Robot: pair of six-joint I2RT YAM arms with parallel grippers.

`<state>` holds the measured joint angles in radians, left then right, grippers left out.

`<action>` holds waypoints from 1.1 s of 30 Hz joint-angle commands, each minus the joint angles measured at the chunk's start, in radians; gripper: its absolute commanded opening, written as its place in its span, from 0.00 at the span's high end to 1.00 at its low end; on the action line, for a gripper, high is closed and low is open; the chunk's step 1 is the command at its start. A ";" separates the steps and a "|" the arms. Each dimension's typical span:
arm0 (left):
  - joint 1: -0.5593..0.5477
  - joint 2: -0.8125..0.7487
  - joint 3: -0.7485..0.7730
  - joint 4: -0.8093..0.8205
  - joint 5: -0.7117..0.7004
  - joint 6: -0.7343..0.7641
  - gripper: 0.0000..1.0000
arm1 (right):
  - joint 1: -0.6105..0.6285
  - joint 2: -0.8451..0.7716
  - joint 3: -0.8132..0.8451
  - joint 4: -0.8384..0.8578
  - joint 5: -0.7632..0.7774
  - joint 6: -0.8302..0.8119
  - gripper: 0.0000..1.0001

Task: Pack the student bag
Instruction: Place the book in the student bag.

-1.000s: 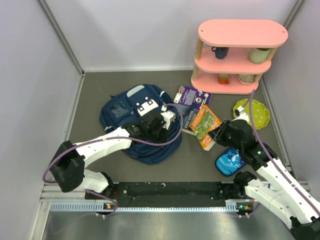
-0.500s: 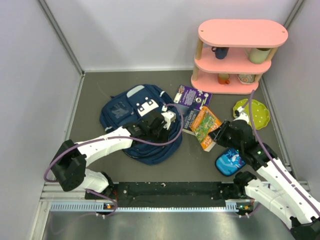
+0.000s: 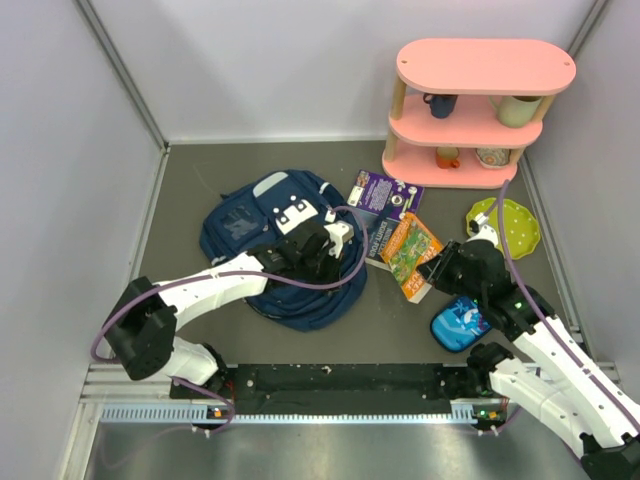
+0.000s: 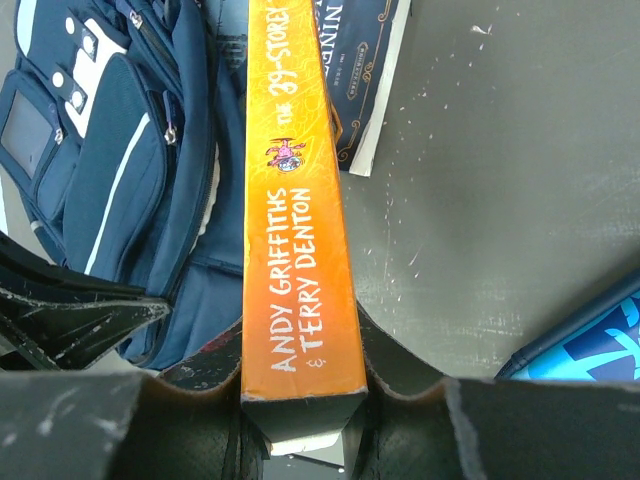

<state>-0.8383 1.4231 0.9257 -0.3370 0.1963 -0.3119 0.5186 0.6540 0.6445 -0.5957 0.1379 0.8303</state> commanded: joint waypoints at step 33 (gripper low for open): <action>0.048 -0.404 0.162 -0.079 -0.494 0.030 1.00 | -0.011 -0.028 0.031 0.322 -0.398 0.084 1.00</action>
<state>-0.7994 1.0798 0.9939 -0.4603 -0.1753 -0.3058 0.5140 0.6540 0.6823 -0.5251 -0.0570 0.8234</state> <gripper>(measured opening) 0.012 0.244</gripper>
